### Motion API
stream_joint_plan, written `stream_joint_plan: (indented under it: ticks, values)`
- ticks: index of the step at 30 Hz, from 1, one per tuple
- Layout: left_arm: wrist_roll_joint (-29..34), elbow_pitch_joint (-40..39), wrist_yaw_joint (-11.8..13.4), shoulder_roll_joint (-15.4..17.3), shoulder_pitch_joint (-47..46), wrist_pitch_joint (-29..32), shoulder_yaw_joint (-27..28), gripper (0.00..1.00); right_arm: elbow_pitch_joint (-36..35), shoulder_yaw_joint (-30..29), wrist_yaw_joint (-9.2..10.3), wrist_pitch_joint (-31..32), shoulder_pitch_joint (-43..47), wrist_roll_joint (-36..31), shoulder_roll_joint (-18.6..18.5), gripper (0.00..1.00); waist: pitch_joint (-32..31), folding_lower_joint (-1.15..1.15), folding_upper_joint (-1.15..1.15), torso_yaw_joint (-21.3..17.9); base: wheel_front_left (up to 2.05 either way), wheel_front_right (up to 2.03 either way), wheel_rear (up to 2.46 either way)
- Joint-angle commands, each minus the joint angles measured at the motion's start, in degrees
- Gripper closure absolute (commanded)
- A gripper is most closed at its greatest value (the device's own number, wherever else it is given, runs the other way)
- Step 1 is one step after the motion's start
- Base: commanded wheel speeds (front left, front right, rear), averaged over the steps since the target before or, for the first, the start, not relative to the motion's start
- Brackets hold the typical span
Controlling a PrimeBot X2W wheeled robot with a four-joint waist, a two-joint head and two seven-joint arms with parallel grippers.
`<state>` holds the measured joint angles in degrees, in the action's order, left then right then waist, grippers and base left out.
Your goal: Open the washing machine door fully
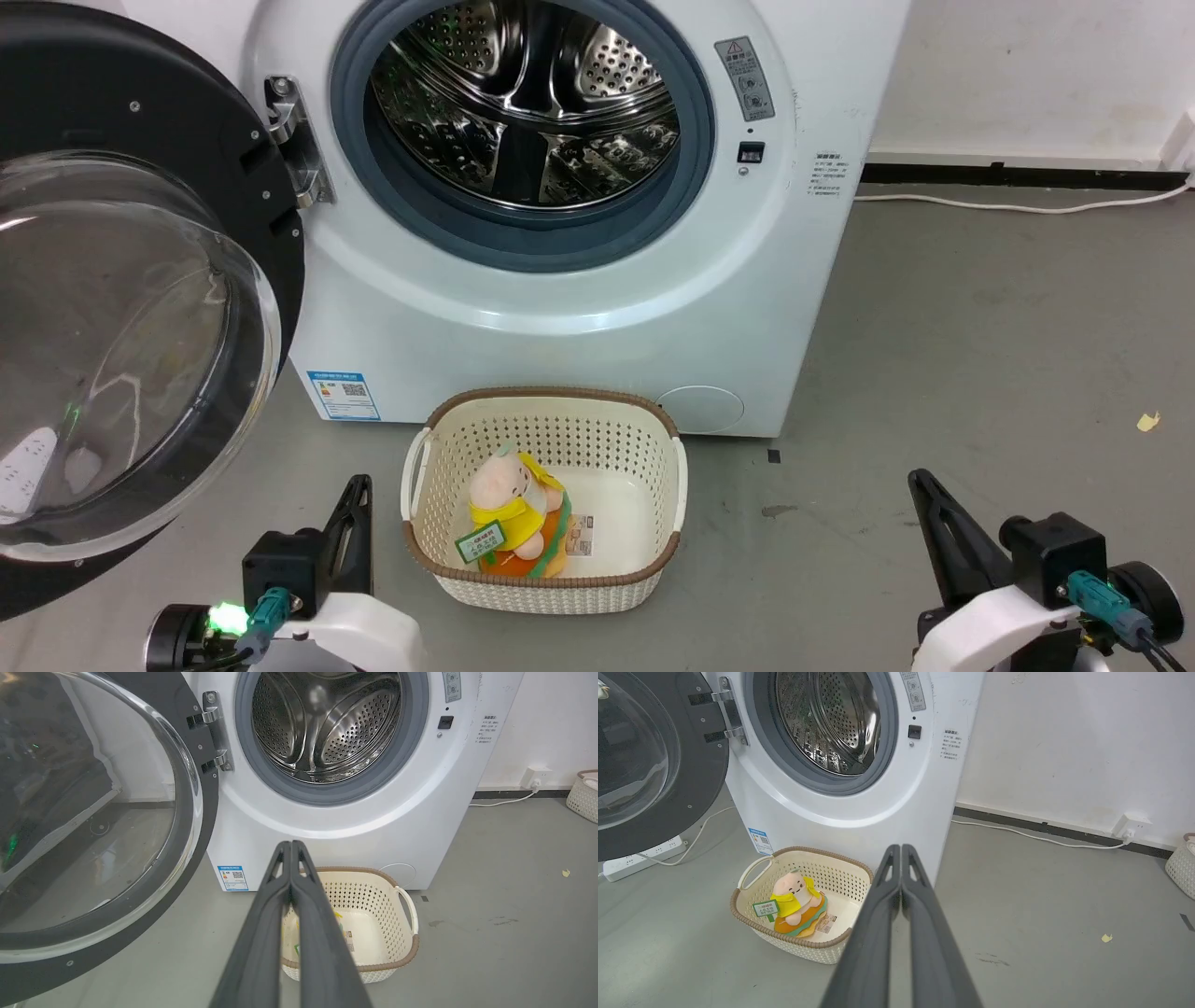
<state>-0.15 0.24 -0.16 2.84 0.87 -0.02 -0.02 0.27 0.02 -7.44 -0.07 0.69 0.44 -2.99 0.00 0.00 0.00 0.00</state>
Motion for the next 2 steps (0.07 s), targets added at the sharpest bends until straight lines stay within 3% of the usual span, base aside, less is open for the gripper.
stream_joint_plan:
  ticks: [1,2]
  values:
    - [0.1,-0.2,0.2,0.0,-0.9,0.0,0.0,1.00,-0.3,0.0,-0.05,0.1,-0.7,-0.4,0.1,1.00,0.0,0.00,0.00,0.0,0.00,0.00,0.00]
    - [0.1,-0.2,0.2,0.0,-0.9,0.0,0.0,1.00,-0.3,0.0,-0.05,0.1,-0.7,-0.4,0.1,1.00,0.0,0.00,0.00,0.0,0.00,0.00,0.00]
